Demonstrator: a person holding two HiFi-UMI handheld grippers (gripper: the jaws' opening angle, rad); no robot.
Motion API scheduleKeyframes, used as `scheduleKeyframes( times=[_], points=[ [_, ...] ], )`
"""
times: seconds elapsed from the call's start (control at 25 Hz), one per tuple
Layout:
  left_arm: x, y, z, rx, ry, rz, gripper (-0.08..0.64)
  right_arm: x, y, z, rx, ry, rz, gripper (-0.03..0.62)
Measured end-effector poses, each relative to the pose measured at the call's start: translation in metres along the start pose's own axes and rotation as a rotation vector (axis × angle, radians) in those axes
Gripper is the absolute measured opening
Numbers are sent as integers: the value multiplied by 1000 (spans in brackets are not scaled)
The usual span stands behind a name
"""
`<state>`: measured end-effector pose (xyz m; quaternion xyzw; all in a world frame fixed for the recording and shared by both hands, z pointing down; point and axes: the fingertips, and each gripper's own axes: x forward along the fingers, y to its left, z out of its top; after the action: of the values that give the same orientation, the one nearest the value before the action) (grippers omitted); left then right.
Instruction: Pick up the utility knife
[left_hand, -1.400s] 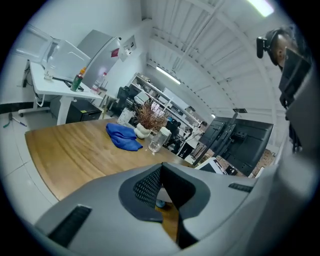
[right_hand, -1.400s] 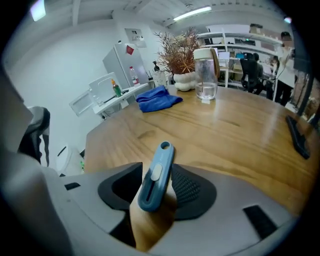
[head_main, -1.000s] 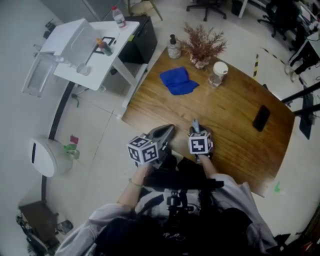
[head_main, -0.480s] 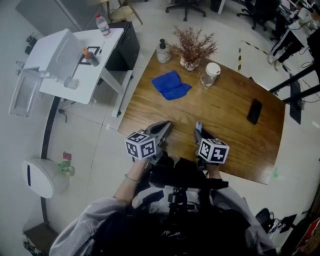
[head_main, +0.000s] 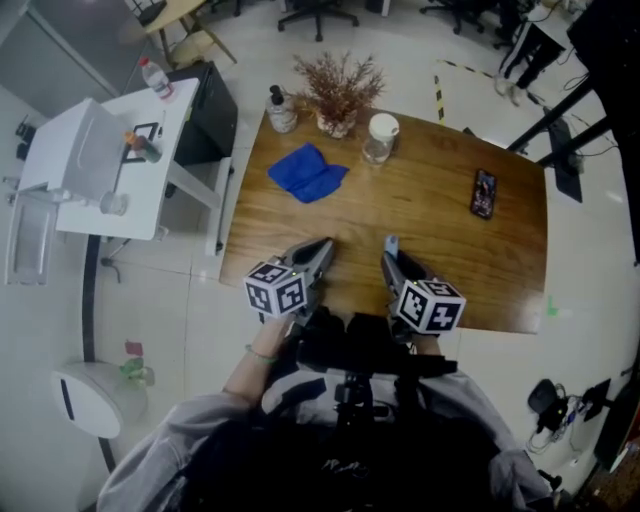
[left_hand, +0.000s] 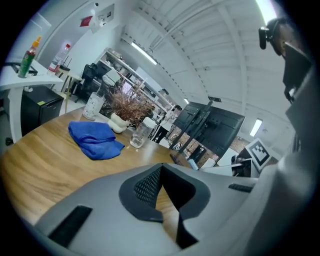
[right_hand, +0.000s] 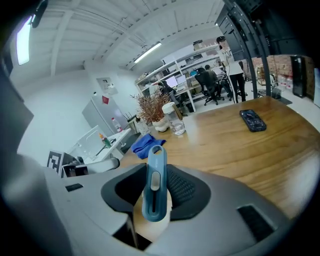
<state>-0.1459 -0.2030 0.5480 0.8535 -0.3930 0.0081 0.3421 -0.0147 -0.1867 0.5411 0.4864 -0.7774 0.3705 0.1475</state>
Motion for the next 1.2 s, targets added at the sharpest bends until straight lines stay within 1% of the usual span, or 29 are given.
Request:
scheduleKeyframes(
  times=[0.08,0.24,0.44,0.56,0.68,0.76,1.0,1.08,1.2],
  points=[
    [5,-4,-2,1,4,-18,5,-2,-4,-2,6,-2,-5,143],
    [10,-12,4,-23,-39,-53,5,-5,-9,-4,17,-5,-8,143],
    [12,-16,2,-22,-34,-53,5,-7,-12,-5,16,-3,-4,143],
    [13,-18,0,-22,-31,-51,5,-4,-15,-12,15,14,1,143],
    [14,-19,-2,-22,-28,-48,5,4,-23,-21,1,46,-14,143],
    [14,-21,-3,-23,-25,-47,5,13,-31,-30,-24,84,-36,143],
    [13,-21,-8,-26,-12,-30,5,58,-60,-51,-165,203,-122,143],
    [12,-21,-9,-29,-11,-24,5,71,-63,-59,-206,248,-133,143],
    [11,-21,-10,-31,-11,-17,5,82,-64,-72,-240,306,-139,143]
  ],
)
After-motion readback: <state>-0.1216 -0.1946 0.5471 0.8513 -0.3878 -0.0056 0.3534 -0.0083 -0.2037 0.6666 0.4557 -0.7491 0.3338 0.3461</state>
